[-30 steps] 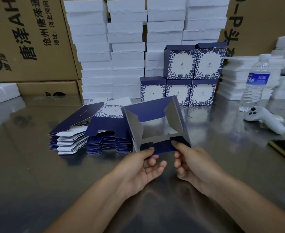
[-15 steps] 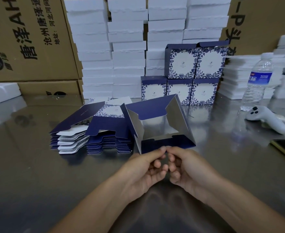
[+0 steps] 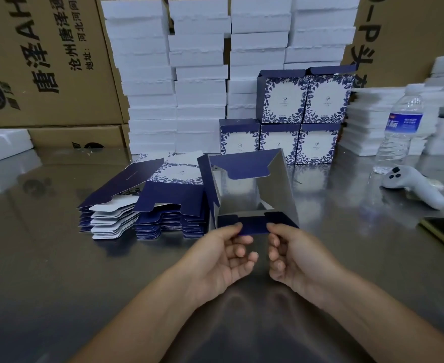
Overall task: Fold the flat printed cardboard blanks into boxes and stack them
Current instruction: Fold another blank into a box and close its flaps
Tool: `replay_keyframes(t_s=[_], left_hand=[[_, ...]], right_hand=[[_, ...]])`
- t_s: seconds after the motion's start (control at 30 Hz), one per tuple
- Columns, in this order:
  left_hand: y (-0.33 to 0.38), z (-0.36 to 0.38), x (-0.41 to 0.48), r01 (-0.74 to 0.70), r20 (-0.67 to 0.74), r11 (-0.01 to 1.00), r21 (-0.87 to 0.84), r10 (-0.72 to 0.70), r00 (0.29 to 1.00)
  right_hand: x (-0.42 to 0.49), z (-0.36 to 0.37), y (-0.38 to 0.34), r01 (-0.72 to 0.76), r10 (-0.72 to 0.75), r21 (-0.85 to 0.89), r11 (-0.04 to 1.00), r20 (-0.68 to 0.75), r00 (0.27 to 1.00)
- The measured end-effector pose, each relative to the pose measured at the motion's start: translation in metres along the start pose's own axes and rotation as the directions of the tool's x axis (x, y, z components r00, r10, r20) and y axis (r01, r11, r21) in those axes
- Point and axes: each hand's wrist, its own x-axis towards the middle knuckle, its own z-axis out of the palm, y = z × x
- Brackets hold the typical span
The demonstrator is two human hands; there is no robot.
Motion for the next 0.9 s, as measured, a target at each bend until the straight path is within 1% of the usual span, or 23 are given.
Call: replay_keyframes(t_s=[0.1, 0.27, 0.37, 0.57, 0.63, 0.67, 0.7, 0.73, 0.77, 0.8, 0.83, 0.87, 0.9], left_hand=[[0.002, -0.002, 0.001, -0.013, -0.022, 0.999, 0.045, 0.014, 1.0], [0.008, -0.007, 0.001, -0.013, -0.062, 0.997, 0.078, 0.018, 0.998], [0.008, -0.007, 0.001, -0.017, -0.064, 0.995, 0.094, 0.023, 0.998], [0.011, -0.01, 0.005, -0.087, -0.081, 0.979, 0.186, 0.103, 0.991], [0.01, -0.012, 0.006, -0.089, -0.081, 0.974, 0.206, 0.108, 0.991], [0.01, -0.013, 0.005, -0.087, -0.082, 0.974, 0.209, 0.106, 0.991], [0.01, -0.013, 0.005, -0.087, -0.083, 0.974, 0.211, 0.106, 0.991], [0.011, -0.014, 0.004, -0.089, -0.086, 0.972, 0.217, 0.109, 0.99], [0.012, -0.014, 0.004, -0.092, -0.094, 0.966, 0.241, 0.118, 0.989], [0.013, -0.016, 0.004, -0.102, -0.106, 0.951, 0.293, 0.138, 0.985], [0.014, -0.017, 0.005, -0.115, -0.123, 0.916, 0.385, 0.174, 0.977], [0.015, -0.019, 0.006, -0.128, -0.137, 0.854, 0.504, 0.225, 0.965], [0.015, -0.02, 0.007, -0.14, -0.141, 0.763, 0.631, 0.291, 0.946]], right_hand=[[0.001, -0.001, -0.002, -0.014, 0.014, 0.002, 1.0, -0.004, 1.0], [0.003, -0.003, -0.007, -0.011, 0.016, 0.049, 0.999, -0.096, 0.995], [0.003, -0.003, -0.008, -0.028, 0.032, 0.034, 0.999, -0.11, 0.993], [0.004, -0.006, -0.008, -0.027, 0.036, 0.073, 0.997, -0.121, 0.992], [0.005, -0.007, -0.008, -0.011, 0.013, 0.015, 1.0, -0.118, 0.993], [0.005, -0.007, -0.007, 0.011, -0.019, -0.058, 0.998, -0.126, 0.992], [0.005, -0.007, -0.006, 0.051, -0.078, -0.18, 0.982, -0.142, 0.987], [0.006, -0.008, -0.004, 0.108, -0.17, -0.35, 0.931, -0.151, 0.974], [0.007, -0.009, -0.001, 0.171, -0.29, -0.533, 0.829, -0.147, 0.946], [0.008, -0.011, 0.001, 0.224, -0.419, -0.691, 0.687, -0.126, 0.899], [0.008, -0.014, 0.003, 0.26, -0.533, -0.796, 0.547, -0.092, 0.841], [0.009, -0.016, 0.004, 0.278, -0.608, -0.847, 0.453, -0.066, 0.791], [0.008, -0.017, 0.004, 0.296, -0.655, -0.86, 0.415, -0.056, 0.754]])
